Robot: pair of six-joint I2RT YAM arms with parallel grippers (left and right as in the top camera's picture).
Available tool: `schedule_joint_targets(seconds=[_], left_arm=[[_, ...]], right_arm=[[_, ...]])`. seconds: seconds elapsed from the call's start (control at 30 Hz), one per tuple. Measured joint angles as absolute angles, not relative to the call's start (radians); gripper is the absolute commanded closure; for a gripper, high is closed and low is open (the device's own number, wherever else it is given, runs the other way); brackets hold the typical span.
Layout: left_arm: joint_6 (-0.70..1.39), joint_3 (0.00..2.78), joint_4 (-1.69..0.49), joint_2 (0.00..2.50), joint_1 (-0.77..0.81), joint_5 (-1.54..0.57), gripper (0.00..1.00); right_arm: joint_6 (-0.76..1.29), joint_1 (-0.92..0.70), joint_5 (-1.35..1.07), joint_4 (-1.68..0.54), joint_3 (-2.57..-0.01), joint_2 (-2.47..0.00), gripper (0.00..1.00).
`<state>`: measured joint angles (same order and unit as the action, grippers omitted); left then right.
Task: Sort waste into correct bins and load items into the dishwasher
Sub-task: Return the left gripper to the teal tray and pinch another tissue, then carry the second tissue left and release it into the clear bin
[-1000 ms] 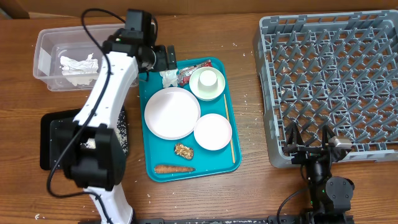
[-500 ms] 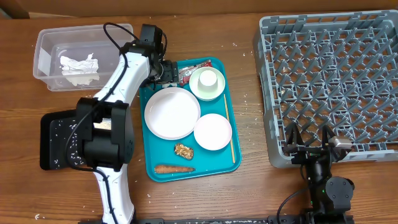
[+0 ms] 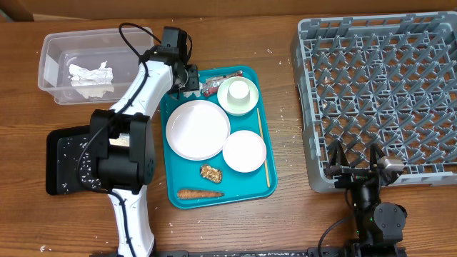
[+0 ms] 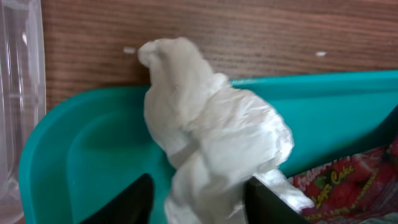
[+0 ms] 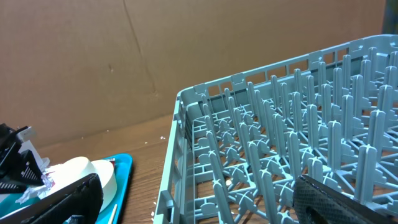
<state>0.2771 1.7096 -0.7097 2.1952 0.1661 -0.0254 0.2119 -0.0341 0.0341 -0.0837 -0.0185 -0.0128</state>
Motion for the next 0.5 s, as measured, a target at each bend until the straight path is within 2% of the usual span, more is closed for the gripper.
schedule_joint_targets(seconds=[0.13,0.2,0.5], left_arm=[[0.276,1.71,-0.702,2.204,0.166,-0.025,0.8],[0.274,1.71,-0.704,2.211,0.166,-0.025,0.96],[0.274,1.736,-0.786,2.187,0.166,-0.025,0.96]], right_arm=[[0.212,-0.035,0.034,-0.083,-0.019,-0.013,0.0],[0.212,-0.035,0.034,-0.084,-0.019,-0.013,0.0],[0.212,-0.035,0.035,-0.084,-0.019,-0.013,0.0]])
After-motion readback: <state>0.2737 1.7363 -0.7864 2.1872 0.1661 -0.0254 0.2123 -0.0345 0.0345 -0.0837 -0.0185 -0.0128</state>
